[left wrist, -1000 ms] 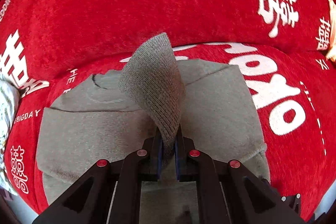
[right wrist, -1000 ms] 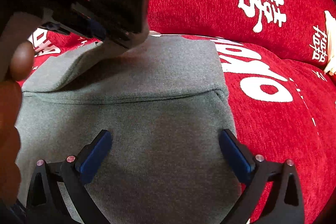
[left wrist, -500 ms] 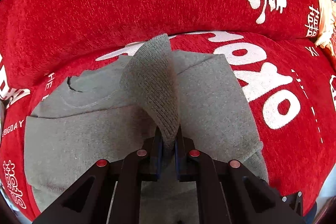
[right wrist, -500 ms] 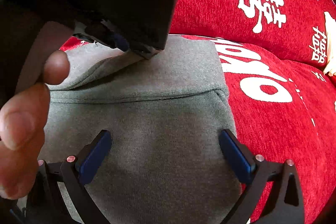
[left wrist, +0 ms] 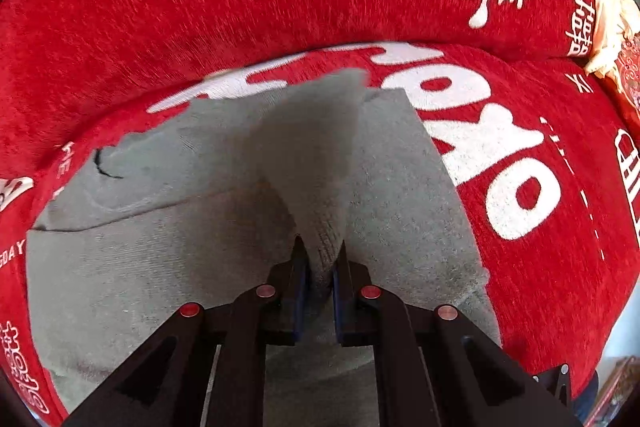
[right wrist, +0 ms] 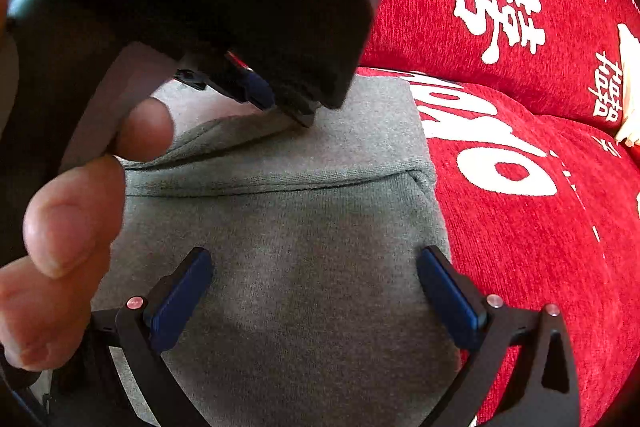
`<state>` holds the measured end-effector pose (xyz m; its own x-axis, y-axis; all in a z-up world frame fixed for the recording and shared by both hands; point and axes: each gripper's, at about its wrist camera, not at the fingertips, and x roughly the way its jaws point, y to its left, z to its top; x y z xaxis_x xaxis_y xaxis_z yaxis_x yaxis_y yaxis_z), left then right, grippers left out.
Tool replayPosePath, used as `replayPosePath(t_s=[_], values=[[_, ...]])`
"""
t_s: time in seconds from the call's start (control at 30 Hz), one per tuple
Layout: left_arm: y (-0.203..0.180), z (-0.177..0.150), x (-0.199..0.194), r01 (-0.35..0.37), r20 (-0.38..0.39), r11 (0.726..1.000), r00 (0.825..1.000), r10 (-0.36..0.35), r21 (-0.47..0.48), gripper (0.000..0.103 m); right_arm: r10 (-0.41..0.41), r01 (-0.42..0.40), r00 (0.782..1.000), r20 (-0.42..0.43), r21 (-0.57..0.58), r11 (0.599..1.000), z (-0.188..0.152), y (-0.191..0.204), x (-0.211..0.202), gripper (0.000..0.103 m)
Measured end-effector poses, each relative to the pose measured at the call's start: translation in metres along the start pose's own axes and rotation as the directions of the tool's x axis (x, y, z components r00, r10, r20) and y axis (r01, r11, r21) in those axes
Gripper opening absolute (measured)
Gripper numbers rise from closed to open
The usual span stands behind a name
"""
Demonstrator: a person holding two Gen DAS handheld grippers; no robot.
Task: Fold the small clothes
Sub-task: 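Lower the sleeve onto the sweatshirt and open the left gripper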
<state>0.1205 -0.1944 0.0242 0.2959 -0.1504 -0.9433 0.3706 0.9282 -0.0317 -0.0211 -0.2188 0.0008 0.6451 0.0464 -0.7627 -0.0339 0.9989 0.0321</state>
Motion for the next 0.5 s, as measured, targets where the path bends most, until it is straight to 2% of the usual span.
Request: replayPosePath(t_s=[0.1,0.13,0.17,0.2,0.23,0.27,0.33,0.4,0.5], values=[[0.0,0.001,0.003,0.014,-0.015,1.0,1.0,-0.014,0.011,0.011,-0.004,0.004,1.0,0.002,-0.004,1.0,0.001,0.001,0.0,0.102],[0.0,0.001,0.003,0.025,-0.016,1.0,1.0,-0.025,0.017,0.027,-0.003,0.003,1.0,0.002,-0.003,1.0,0.001,0.001,0.0,0.102],[0.0,0.002,0.003,0.074,-0.022,0.997,0.997,-0.074,0.018,0.058,-0.001,0.001,1.0,0.003,-0.002,1.0,0.001,0.002,0.0,0.102],[-0.001,0.002,0.004,0.107,-0.035,0.994,0.994,-0.107,0.012,0.08,0.0,0.0,1.0,0.004,-0.001,1.0,0.001,0.002,0.0,0.102],[-0.001,0.002,0.004,0.099,-0.038,0.995,0.994,-0.099,0.005,0.103,0.001,-0.001,1.0,0.004,-0.001,1.0,0.001,0.002,0.001,0.102],[-0.002,0.002,0.002,0.056,-0.013,0.998,0.998,-0.056,0.007,0.103,-0.002,0.002,1.0,0.003,-0.004,1.0,0.001,0.003,0.001,0.102],[-0.001,0.002,-0.001,0.05,0.002,0.999,0.999,-0.05,0.009,0.103,-0.007,0.007,1.0,0.004,-0.008,1.0,0.002,0.004,0.002,0.102],[0.004,0.001,-0.004,0.092,0.005,0.996,0.996,-0.092,0.0,0.103,-0.001,0.001,1.0,0.005,-0.004,1.0,0.002,0.004,0.002,0.102],[0.015,-0.002,-0.02,0.173,0.052,0.985,0.984,-0.172,-0.004,0.103,0.005,-0.005,1.0,0.006,0.001,1.0,0.002,0.004,0.003,0.102]])
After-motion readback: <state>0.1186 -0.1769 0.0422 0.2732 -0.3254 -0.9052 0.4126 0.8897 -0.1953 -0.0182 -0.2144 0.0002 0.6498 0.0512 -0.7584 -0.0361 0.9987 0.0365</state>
